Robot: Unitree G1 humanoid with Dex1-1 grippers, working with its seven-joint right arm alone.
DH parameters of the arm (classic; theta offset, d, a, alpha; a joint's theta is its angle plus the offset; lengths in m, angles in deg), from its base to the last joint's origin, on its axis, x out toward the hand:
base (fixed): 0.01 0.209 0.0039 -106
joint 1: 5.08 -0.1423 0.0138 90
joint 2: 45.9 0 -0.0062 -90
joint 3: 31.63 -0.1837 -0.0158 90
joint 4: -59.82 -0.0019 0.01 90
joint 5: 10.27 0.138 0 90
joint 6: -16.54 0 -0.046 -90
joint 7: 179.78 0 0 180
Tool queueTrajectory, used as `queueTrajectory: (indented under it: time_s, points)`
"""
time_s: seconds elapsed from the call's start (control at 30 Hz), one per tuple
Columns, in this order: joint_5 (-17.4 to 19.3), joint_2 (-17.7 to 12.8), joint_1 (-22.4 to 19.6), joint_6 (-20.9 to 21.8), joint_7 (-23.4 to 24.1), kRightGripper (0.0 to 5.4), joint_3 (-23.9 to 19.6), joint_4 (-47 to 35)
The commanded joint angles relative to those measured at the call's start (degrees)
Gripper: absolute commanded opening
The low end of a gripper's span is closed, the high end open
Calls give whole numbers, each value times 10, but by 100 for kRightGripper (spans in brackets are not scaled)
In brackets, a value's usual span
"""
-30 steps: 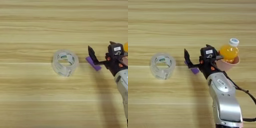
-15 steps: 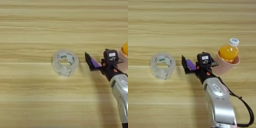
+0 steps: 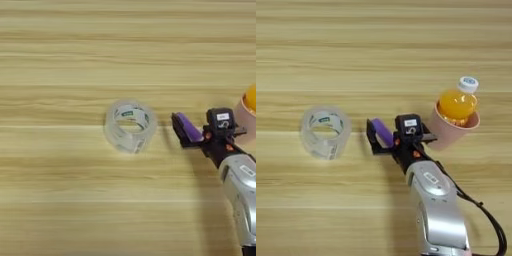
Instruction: Move the objects on the table
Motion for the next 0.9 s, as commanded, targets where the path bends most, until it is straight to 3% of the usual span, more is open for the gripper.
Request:
queueTrajectory:
  time_s: [0.03, 0.9]
  points:
    - [0, -13, -27, 23, 5, 537, -9, -8]
    - [7, -5, -33, 17, 4, 537, -7, 43]
